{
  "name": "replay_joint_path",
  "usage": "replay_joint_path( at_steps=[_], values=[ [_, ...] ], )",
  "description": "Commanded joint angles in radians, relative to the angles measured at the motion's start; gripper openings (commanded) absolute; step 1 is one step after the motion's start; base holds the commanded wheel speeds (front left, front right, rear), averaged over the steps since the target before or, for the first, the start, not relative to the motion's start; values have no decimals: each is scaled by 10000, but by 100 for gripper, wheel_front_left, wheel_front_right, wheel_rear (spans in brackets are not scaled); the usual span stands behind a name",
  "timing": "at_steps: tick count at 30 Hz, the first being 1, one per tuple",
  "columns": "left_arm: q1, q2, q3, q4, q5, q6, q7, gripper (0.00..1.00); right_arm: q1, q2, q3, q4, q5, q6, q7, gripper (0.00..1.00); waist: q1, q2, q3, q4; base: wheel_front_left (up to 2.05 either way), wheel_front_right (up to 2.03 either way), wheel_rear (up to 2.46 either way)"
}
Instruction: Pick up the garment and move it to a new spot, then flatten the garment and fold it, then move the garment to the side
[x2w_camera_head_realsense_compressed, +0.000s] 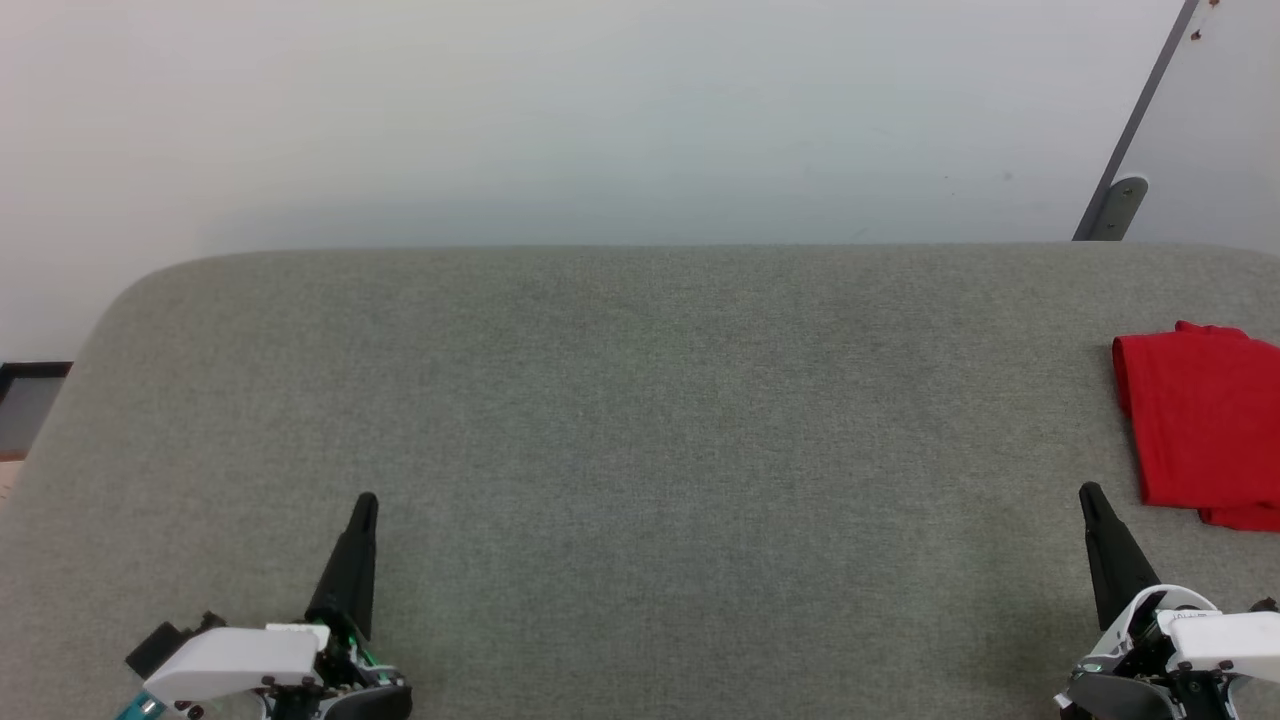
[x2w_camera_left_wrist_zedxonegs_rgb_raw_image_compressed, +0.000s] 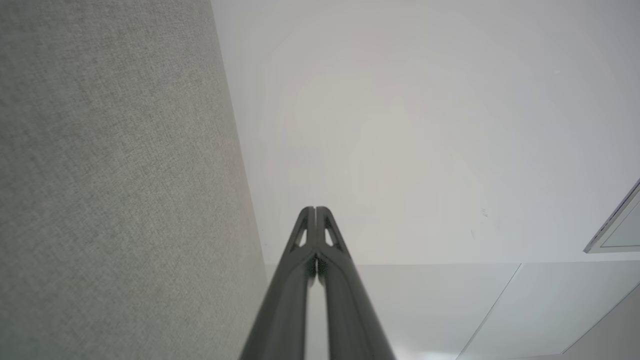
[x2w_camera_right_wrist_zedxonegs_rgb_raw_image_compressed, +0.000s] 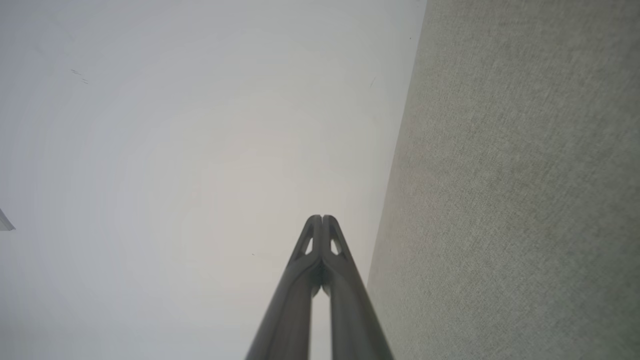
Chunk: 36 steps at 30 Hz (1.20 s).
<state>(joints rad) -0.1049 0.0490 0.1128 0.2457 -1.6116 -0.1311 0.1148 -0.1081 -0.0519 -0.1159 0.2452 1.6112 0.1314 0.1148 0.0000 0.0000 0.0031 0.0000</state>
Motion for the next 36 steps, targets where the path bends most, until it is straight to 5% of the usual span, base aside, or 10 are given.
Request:
replay_joint_path(
  at_steps=[1,36],
  values=[
    [-83,-5,26,-14,-23,7,26,0,-22,36,33,-2,31,-12,26,0,0,0,0,0,0,0,0],
    [-82,-5,23,-15,-25,7,25,0,-22,36,34,-2,33,-14,24,0,0,0,0,0,0,0,0]
  ],
)
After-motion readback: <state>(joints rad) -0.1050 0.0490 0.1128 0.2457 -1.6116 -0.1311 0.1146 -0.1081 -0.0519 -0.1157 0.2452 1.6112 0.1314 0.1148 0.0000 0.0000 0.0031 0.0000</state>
